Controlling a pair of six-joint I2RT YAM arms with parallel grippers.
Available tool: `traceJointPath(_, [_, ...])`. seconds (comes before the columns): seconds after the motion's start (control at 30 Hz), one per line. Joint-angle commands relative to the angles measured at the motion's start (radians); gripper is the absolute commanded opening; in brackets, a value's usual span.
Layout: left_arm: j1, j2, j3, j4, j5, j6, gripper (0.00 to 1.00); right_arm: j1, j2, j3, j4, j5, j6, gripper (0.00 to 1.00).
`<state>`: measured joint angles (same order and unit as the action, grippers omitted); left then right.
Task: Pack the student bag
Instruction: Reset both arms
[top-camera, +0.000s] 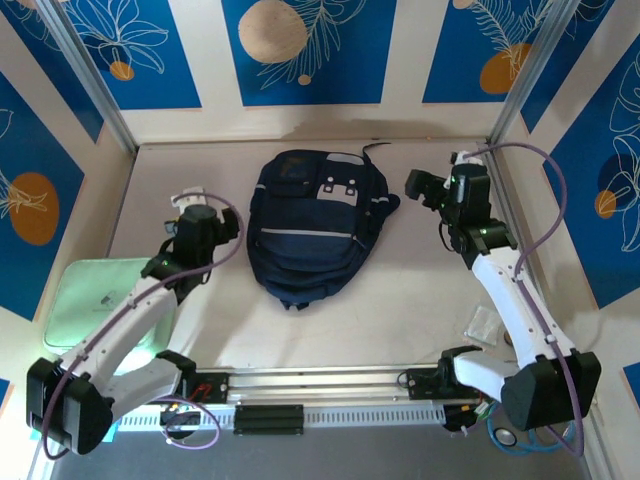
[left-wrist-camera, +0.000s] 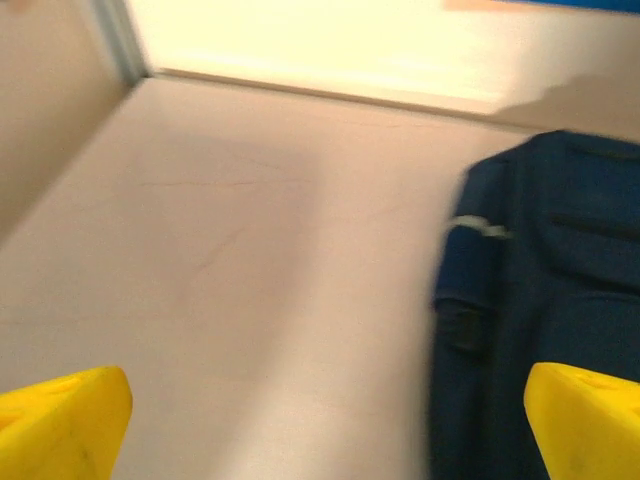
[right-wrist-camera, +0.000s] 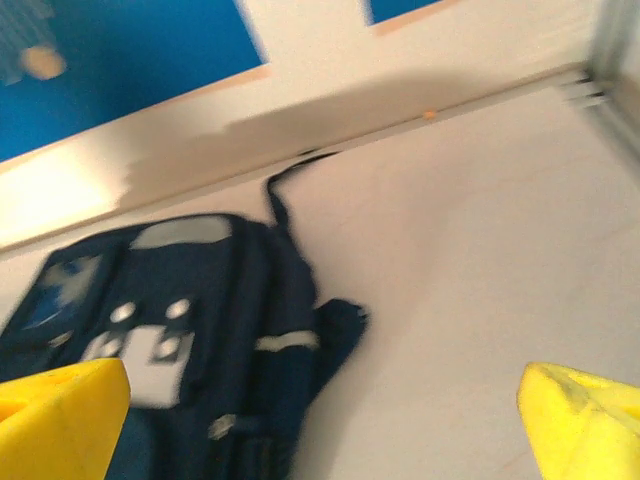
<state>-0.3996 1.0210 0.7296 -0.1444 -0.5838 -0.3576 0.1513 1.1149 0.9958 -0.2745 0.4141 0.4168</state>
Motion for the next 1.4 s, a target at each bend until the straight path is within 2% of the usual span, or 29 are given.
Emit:
traceJointPath(0.0, [0.033,-0.026,-0.152,0.264,-0.12,0.178,1.0,-0.014,-0.001,-0.099,0.125,0.132,0.002,0.99])
traceJointPath(0.1, [0.068,-0.027,-0.254,0.407,-0.09,0.225,1.0,-0.027,-0.002,-0.228,0.237,0.197,-0.008,0.99])
traceJointPath(0.2, [0.082,-0.039,-0.305,0.443,-0.044,0.237,1.0,-0.067,0.009,-0.305,0.232,0.234,0.049,0.99])
traceJointPath(0.33, [0.11,-0.021,-0.384,0.577,0.026,0.313,1.0,-0.088,0.057,-0.397,0.31,0.224,0.014,0.99])
traceJointPath(0.43, [0.134,0.045,-0.421,0.693,0.064,0.361,0.99,-0.092,0.126,-0.438,0.414,0.189,-0.025,0.99])
traceJointPath(0.6, [0.158,0.182,-0.44,0.89,0.218,0.439,0.99,-0.058,0.223,-0.478,0.648,0.145,-0.173,0.99])
traceJointPath(0.8, [0.224,0.259,-0.438,0.975,0.366,0.442,0.99,-0.072,0.247,-0.563,0.935,0.014,-0.277,0.99])
traceJointPath(1.07, [0.29,0.422,-0.444,1.152,0.449,0.424,0.99,-0.114,0.331,-0.592,1.043,-0.095,-0.266,0.99])
traceJointPath(1.3, [0.318,0.555,-0.415,1.221,0.496,0.41,0.99,-0.114,0.356,-0.574,1.036,-0.098,-0.269,0.99])
traceJointPath(1.37, [0.32,0.539,-0.399,1.161,0.511,0.409,0.99,-0.113,0.369,-0.546,0.997,-0.102,-0.271,0.99])
